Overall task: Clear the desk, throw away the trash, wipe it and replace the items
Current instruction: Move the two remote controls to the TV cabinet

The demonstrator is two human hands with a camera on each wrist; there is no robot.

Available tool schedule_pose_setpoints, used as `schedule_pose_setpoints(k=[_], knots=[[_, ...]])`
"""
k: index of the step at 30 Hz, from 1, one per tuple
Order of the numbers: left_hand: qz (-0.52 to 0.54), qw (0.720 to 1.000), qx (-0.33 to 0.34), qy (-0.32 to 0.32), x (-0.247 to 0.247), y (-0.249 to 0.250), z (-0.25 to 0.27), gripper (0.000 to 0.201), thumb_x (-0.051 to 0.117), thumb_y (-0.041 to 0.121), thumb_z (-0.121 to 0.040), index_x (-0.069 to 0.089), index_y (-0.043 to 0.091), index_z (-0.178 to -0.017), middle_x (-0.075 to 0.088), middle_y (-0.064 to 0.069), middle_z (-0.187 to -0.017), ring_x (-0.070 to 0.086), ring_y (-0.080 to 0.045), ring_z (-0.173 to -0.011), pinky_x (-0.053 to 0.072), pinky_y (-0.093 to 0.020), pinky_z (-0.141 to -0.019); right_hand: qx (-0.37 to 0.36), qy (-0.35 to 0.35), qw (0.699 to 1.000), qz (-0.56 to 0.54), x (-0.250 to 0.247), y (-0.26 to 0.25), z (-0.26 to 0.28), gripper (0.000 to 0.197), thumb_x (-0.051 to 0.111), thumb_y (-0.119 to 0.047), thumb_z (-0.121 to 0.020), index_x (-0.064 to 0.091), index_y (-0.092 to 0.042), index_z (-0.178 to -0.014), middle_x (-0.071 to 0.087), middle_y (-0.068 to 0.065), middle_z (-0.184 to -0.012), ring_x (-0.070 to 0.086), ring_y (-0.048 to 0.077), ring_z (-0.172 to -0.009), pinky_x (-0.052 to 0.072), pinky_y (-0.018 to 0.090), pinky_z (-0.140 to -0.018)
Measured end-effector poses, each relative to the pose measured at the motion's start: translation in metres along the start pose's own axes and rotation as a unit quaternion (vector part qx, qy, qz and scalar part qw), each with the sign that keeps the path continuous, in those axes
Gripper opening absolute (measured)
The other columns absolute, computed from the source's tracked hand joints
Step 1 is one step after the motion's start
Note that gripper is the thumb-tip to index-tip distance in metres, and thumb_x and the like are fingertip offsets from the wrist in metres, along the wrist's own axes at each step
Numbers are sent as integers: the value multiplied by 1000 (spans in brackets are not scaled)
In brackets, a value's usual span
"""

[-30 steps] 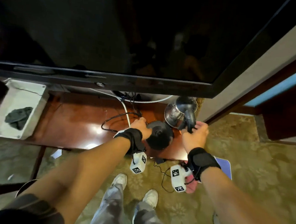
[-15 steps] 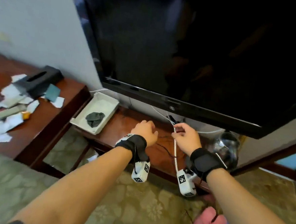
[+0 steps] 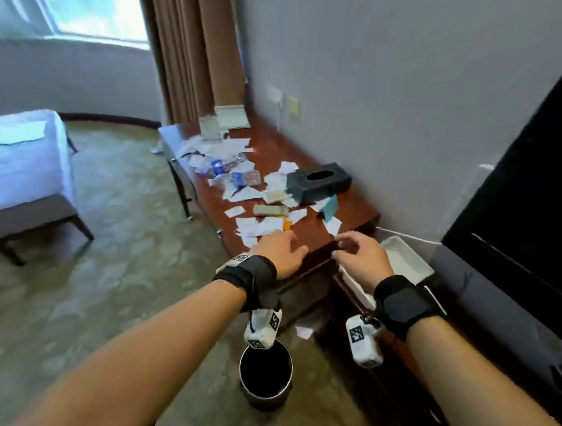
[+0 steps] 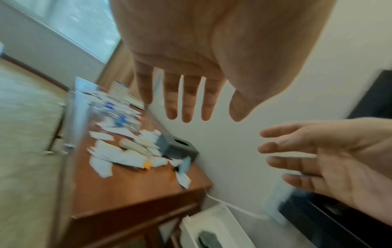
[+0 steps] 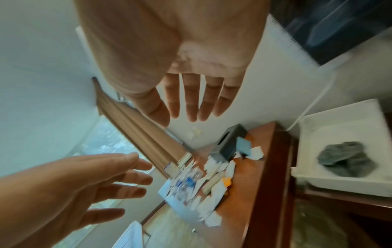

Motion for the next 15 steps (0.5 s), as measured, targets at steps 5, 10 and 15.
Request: schedule_pose_setpoints(k=[5,10,15], knots=[[17,997,-63,35,-60,-102,-23,44,50,53,-90,58,24,-122,62,-4,-124,60,-28,-110,49,-46,-95,-65,-82,994,38,98,-85,-60,26,71,-21,-83,68,-21,-109,67,-4,-102,61,13,-97,46,25,-83],[18,994,-101,48,-97,-172,-70,35,49,45,-91,61,26,-118,63,-1,-118,61,-27,-108,50,-46,-94,-82,-135,986,45,184,-127,-123,31,70,-20,-84,66,-20,-115,65,-4,-107,60,13,-98,46,23,-81],[22,990,-127,54,-142,-224,-126,30,46,35,-93,60,27,-118,62,-2,-121,59,-28,-111,48,-46,-97,-86,-170,982,17,246,-161,-193,25,69,-20,-84,67,-24,-108,66,-5,-104,62,11,-96,51,24,-79]])
Point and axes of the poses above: each hand's wrist, its own z-axis away from the middle knuckle, its own x-axis out of the palm, y = z × x, the point moved 10 cm from there along -z, towards the middle knuckle
